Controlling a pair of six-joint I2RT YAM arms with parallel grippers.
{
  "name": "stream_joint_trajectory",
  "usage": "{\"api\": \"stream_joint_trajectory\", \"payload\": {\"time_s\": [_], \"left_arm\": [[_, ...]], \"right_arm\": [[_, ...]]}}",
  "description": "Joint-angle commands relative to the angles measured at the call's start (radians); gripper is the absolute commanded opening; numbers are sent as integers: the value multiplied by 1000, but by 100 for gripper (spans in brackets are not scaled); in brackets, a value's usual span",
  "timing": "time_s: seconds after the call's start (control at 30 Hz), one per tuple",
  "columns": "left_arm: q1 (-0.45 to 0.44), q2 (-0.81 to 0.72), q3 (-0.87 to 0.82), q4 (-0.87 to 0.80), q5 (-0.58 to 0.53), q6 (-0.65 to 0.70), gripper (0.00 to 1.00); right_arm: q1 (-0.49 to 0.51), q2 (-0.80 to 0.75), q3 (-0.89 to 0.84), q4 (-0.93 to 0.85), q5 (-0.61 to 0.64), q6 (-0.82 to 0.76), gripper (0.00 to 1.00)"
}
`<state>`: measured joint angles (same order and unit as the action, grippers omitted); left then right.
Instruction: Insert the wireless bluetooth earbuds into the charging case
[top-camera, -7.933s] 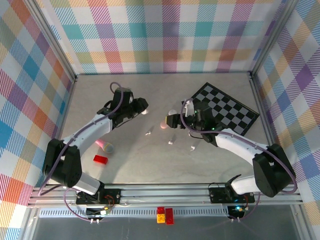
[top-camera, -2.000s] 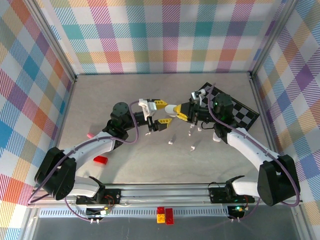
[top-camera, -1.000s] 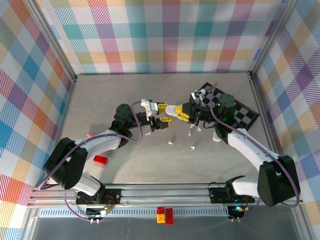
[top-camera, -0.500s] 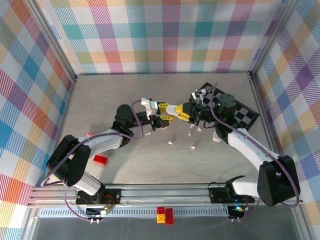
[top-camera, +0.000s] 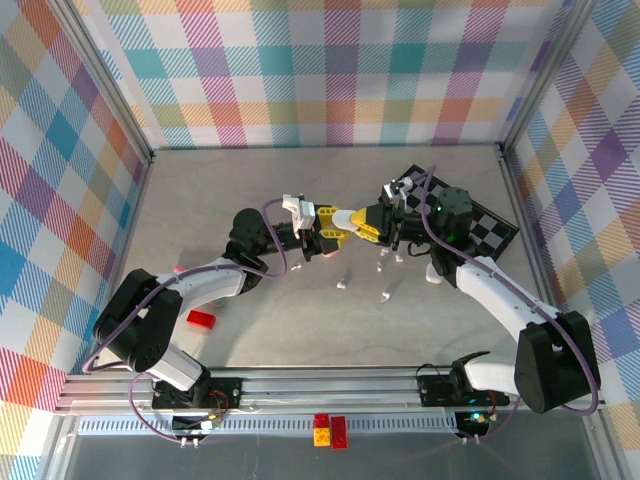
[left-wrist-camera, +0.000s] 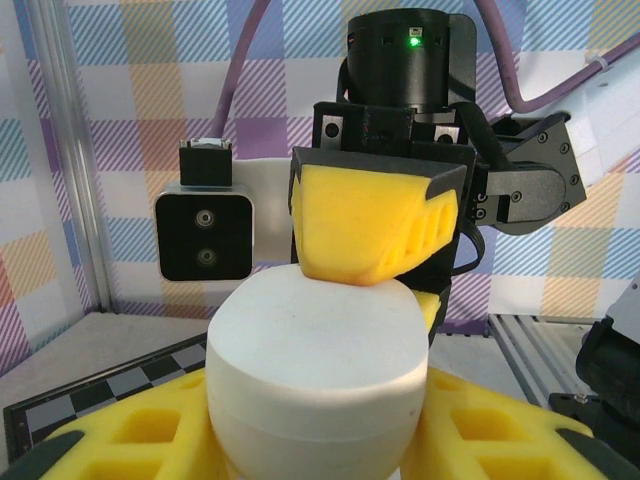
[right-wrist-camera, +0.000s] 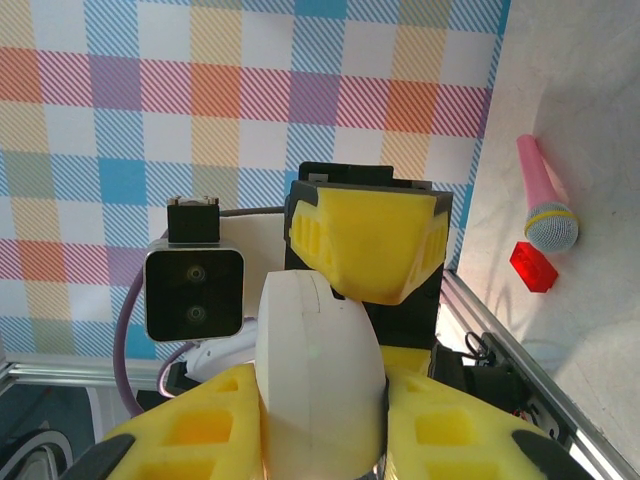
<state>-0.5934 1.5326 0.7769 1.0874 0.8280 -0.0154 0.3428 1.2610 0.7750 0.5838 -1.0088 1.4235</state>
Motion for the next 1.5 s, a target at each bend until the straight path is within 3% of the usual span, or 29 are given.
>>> {"api": "stream_joint_trajectory", "payload": {"time_s": [0.0, 0.2, 0.3, 0.4, 0.53, 0.77, 0.97, 1.13, 1.47], "left_arm": [[-9, 6, 39, 65, 33, -14, 37], [-9, 6, 35, 62, 33, -10, 34], [-9, 5, 30, 62, 31, -11, 35], [-9, 0, 19, 65, 34, -7, 35], [-9, -15, -1, 83, 38, -22, 36], [-9, -44, -40, 77, 33, -40, 36], [-9, -54, -44, 61, 53, -57, 37], [-9, -42, -49, 111, 52, -88, 36], [-9, -28, -38, 133, 59, -108, 36]], "right_arm": [[2, -15, 27, -25, -7, -48, 9], [2, -29, 42, -109, 4, -111, 31], [1, -46, 54, -168, 20, -164, 48], [-3, -72, 94, -311, 34, -290, 69], [-13, -83, 206, -636, 95, -574, 83], [-4, -99, 383, -976, 235, -1149, 87], [133, -96, 507, -1191, 478, -1552, 90], [223, -94, 516, -1190, 643, -1649, 91], [223, -94, 497, -1104, 708, -1600, 92]]}}
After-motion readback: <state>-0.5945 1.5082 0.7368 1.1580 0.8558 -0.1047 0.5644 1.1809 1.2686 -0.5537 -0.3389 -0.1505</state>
